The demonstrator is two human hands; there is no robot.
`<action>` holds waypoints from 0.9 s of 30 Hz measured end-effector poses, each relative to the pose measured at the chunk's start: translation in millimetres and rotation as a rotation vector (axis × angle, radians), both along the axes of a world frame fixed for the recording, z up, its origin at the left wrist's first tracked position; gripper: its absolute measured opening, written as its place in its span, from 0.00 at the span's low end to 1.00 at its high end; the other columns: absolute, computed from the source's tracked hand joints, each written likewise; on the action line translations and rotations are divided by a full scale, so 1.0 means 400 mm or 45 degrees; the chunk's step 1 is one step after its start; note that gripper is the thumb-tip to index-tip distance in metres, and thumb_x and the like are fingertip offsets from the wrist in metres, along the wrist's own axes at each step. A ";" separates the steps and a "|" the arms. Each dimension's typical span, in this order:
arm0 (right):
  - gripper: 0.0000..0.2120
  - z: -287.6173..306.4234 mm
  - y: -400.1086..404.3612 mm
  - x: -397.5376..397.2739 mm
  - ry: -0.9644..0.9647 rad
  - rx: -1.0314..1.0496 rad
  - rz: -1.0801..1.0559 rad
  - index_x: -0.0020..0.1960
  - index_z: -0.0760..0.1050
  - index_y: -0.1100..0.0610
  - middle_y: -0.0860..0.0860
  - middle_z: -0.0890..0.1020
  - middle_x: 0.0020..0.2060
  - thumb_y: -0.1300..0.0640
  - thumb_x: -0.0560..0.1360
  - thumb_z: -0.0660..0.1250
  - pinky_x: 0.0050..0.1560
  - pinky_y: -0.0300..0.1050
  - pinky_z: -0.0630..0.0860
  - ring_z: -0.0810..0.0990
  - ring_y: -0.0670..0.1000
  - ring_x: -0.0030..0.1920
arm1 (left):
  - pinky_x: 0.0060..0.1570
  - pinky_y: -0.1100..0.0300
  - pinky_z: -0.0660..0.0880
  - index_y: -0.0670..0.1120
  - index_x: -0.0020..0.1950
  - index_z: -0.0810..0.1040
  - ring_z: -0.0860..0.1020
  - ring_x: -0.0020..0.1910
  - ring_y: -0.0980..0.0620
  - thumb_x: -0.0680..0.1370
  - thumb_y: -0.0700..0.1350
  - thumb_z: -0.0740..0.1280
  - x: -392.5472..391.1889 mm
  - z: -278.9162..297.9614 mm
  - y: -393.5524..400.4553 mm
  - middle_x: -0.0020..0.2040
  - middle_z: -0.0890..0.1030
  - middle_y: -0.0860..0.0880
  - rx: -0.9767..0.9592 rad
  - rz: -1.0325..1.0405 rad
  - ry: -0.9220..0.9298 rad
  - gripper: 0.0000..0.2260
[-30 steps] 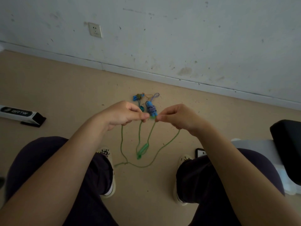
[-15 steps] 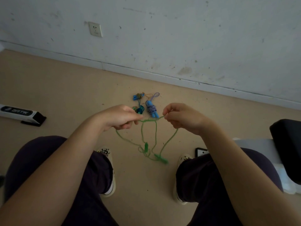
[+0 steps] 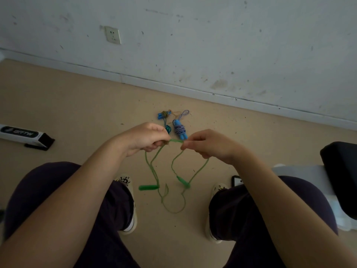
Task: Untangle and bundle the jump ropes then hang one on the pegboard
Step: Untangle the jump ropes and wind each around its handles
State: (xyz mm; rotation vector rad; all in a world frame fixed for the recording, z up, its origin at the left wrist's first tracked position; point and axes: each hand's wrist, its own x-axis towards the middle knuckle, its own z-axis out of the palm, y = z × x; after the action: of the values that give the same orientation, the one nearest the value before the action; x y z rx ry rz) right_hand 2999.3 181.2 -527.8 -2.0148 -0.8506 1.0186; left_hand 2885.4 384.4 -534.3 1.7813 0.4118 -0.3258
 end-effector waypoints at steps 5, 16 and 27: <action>0.07 0.006 0.001 0.011 -0.008 0.158 -0.200 0.50 0.84 0.52 0.42 0.71 0.21 0.53 0.79 0.67 0.24 0.37 0.62 0.61 0.44 0.22 | 0.26 0.64 0.58 0.47 0.46 0.85 0.60 0.25 0.56 0.76 0.51 0.72 -0.008 0.010 0.002 0.24 0.66 0.57 0.052 0.046 -0.074 0.08; 0.07 0.003 -0.023 0.051 0.240 0.330 -0.463 0.48 0.79 0.65 0.55 0.82 0.38 0.64 0.79 0.63 0.45 0.46 0.81 0.80 0.53 0.39 | 0.37 0.59 0.78 0.42 0.45 0.77 0.80 0.35 0.50 0.82 0.38 0.62 -0.018 0.020 0.010 0.36 0.80 0.46 -0.195 0.119 -0.086 0.07; 0.07 -0.015 0.005 0.014 0.118 0.110 -0.217 0.49 0.82 0.57 0.44 0.67 0.22 0.54 0.79 0.67 0.24 0.38 0.61 0.61 0.45 0.23 | 0.25 0.62 0.56 0.48 0.46 0.85 0.59 0.24 0.55 0.76 0.57 0.71 0.000 -0.010 -0.018 0.25 0.63 0.54 0.128 0.029 0.017 0.13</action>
State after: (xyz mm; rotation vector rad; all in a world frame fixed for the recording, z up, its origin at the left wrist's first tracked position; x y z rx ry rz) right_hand 3004.8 183.3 -533.8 -1.9156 -0.6507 0.9543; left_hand 2885.5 377.4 -538.3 1.8721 0.4648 -0.3050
